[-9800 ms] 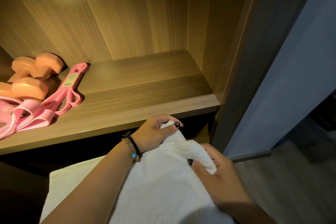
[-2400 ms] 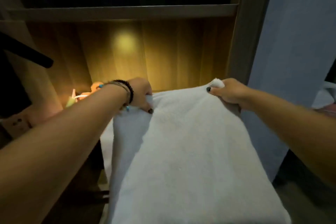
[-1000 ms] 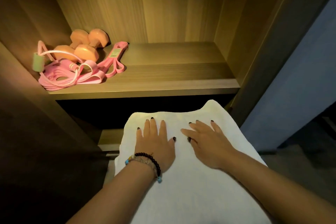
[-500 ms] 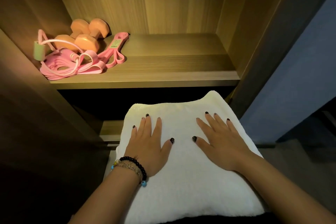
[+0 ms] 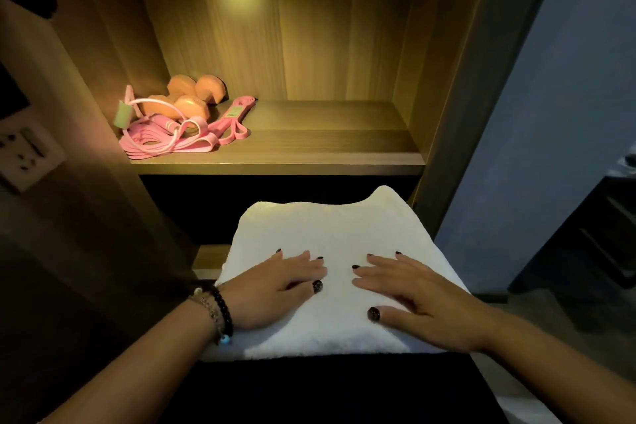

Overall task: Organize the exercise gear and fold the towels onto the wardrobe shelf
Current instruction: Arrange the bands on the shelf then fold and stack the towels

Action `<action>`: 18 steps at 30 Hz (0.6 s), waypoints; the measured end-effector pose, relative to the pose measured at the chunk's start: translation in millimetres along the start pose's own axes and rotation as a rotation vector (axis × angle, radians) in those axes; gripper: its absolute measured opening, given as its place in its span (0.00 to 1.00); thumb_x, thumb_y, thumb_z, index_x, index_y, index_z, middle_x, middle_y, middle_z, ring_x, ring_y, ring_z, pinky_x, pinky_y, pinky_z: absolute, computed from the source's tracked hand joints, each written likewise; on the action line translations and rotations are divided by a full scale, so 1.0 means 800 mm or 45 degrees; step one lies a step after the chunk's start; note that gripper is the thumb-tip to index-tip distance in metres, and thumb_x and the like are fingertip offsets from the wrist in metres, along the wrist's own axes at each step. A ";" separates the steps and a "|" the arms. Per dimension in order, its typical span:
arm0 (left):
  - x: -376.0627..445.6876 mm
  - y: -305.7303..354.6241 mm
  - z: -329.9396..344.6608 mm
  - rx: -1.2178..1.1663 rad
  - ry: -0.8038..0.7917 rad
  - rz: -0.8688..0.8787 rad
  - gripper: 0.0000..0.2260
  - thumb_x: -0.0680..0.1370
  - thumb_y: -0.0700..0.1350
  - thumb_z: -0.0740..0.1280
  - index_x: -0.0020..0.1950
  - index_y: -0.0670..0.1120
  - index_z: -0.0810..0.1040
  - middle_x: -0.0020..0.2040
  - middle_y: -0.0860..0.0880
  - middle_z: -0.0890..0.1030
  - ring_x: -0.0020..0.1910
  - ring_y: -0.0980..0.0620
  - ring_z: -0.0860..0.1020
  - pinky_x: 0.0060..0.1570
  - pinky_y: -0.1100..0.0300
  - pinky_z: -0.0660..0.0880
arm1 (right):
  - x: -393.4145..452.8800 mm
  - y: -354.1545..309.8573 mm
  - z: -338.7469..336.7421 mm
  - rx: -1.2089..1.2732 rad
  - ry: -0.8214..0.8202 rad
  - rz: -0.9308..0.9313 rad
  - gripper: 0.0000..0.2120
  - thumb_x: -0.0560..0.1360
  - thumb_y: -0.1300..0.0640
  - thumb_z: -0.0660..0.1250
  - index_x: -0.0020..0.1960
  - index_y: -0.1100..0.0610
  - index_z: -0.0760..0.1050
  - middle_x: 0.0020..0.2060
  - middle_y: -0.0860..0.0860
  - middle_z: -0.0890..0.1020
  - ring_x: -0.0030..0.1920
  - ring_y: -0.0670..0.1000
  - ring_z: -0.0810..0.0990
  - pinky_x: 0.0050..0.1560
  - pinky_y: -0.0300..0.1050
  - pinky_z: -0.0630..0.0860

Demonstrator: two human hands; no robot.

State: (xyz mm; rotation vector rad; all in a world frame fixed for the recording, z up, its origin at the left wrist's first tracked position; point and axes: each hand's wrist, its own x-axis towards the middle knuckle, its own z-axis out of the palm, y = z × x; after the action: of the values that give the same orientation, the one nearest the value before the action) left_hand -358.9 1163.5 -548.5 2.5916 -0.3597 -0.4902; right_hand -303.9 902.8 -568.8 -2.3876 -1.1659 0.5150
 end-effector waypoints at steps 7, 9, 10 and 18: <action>-0.047 0.020 -0.005 0.197 -0.111 0.001 0.33 0.76 0.60 0.65 0.78 0.57 0.55 0.78 0.58 0.54 0.78 0.57 0.50 0.76 0.55 0.47 | -0.030 -0.030 -0.004 -0.318 -0.075 0.023 0.35 0.75 0.37 0.63 0.76 0.39 0.50 0.76 0.36 0.53 0.75 0.37 0.47 0.76 0.46 0.43; -0.053 0.026 0.004 0.480 -0.091 -0.037 0.38 0.76 0.59 0.67 0.79 0.57 0.48 0.79 0.57 0.52 0.78 0.55 0.49 0.75 0.56 0.48 | -0.027 -0.041 -0.003 -0.433 -0.110 0.080 0.38 0.74 0.41 0.66 0.77 0.40 0.48 0.77 0.39 0.53 0.76 0.43 0.48 0.77 0.53 0.47; -0.054 0.028 0.008 0.570 -0.029 -0.045 0.39 0.75 0.57 0.68 0.79 0.56 0.48 0.79 0.55 0.53 0.78 0.53 0.52 0.75 0.55 0.51 | -0.024 -0.048 -0.002 -0.481 -0.136 0.116 0.39 0.74 0.43 0.67 0.77 0.41 0.48 0.77 0.41 0.53 0.77 0.46 0.48 0.77 0.56 0.48; -0.060 0.028 -0.001 0.886 0.246 -0.055 0.25 0.74 0.46 0.68 0.70 0.52 0.64 0.59 0.49 0.78 0.57 0.46 0.77 0.56 0.49 0.76 | -0.007 -0.075 -0.028 -0.660 -0.043 0.143 0.31 0.75 0.54 0.68 0.74 0.43 0.60 0.70 0.46 0.71 0.68 0.51 0.70 0.68 0.48 0.67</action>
State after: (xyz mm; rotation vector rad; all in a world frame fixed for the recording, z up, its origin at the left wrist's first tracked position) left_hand -405.6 1160.5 -523.7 3.2878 -0.4717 -0.1271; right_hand -334.6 926.5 -517.4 -2.9034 -1.3101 0.3134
